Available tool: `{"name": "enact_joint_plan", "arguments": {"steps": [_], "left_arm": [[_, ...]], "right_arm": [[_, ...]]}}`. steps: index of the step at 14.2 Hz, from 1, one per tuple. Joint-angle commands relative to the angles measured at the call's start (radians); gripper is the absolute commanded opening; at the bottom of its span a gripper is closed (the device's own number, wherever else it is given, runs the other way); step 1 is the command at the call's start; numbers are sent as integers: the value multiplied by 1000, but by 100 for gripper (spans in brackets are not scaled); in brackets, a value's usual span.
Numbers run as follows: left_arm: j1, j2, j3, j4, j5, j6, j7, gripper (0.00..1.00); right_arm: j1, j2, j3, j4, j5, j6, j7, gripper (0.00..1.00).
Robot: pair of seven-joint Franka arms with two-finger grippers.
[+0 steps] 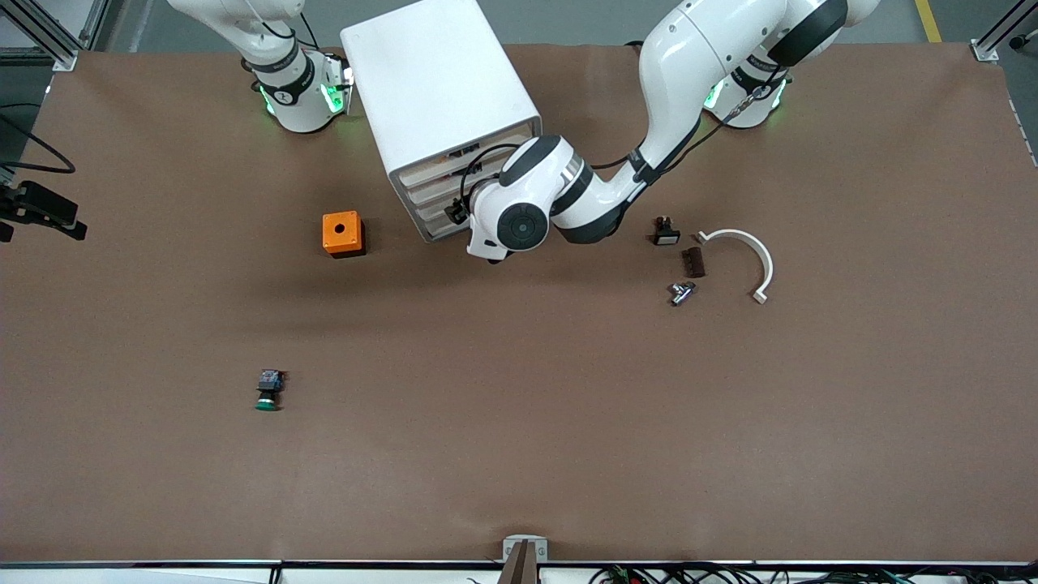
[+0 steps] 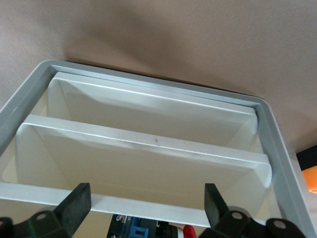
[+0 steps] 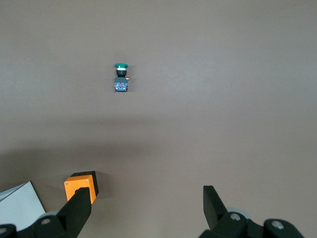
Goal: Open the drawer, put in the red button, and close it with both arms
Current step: 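Push the drawer shut with the left gripper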
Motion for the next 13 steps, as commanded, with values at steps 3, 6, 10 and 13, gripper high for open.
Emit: {"name": "enact_joint_plan", "arguments": {"steps": [3,6,10,13], "left_arm": [[-16,7,-1,2,-43,4,-9,100],[-1,-4,2,6,-28,7,5,100],[53,-43,11,14,13,10,-12,100],[113,-121,10,15,92,9,0,100]], "right_arm": [[-9,-56,16,-41,3,4,26,100],[-9,-61,16,-42,-3,20,20,100],[-19,-56,11,-25,3,18,11,100],[-18,-58,11,-22,3,15,-37,100]]}}
